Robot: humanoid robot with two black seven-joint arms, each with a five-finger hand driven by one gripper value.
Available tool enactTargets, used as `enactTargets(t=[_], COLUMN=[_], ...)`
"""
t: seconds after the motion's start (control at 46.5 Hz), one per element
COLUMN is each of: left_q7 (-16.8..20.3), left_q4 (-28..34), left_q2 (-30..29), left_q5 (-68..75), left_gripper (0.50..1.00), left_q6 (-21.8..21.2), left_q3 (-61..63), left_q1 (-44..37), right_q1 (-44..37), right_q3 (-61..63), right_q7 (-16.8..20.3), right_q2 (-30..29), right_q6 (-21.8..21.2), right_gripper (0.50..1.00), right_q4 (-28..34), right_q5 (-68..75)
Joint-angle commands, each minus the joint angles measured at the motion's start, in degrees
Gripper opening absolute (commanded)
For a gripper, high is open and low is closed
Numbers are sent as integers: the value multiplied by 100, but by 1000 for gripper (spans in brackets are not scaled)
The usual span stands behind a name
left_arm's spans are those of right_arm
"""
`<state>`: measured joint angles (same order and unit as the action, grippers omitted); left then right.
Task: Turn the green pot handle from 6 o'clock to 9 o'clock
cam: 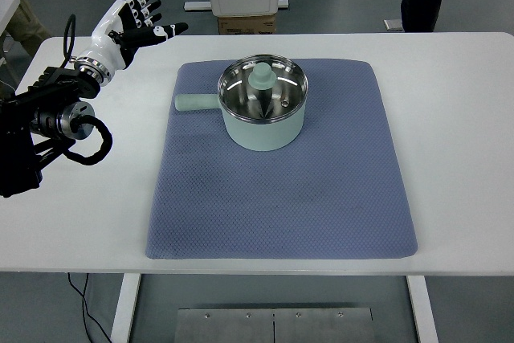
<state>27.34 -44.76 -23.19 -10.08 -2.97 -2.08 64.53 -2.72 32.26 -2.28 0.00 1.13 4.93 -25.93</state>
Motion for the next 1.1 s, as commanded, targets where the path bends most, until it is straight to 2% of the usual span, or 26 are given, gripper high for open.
enactTargets(t=[0.0,0.28,0.645,0.86,1.075], left_q7=[-1,-1,8,8,8], left_q4=[125,389,407,565,609], left_q2=[51,174,271,525,640], left_q5=[-91,-539,-1286,-1761,-1831], left_gripper=[1000,1000,1000,1000,1000], left_q6=[-2,-28,-19,-37,-256], left_q3=[-3,-12,-20,-108,-310], left_q1=[-45,-107,-133,-142,-177], right_q1=[0,0,0,0,0], right_q3=[0,0,0,0,0], right_q7=[0,0,0,0,0], right_q2=[0,0,0,0,0], right_q6=[-8,1,1,1,1], right_gripper=[1000,1000,1000,1000,1000], right_q4=[0,0,0,0,0], right_q5=[0,0,0,0,0])
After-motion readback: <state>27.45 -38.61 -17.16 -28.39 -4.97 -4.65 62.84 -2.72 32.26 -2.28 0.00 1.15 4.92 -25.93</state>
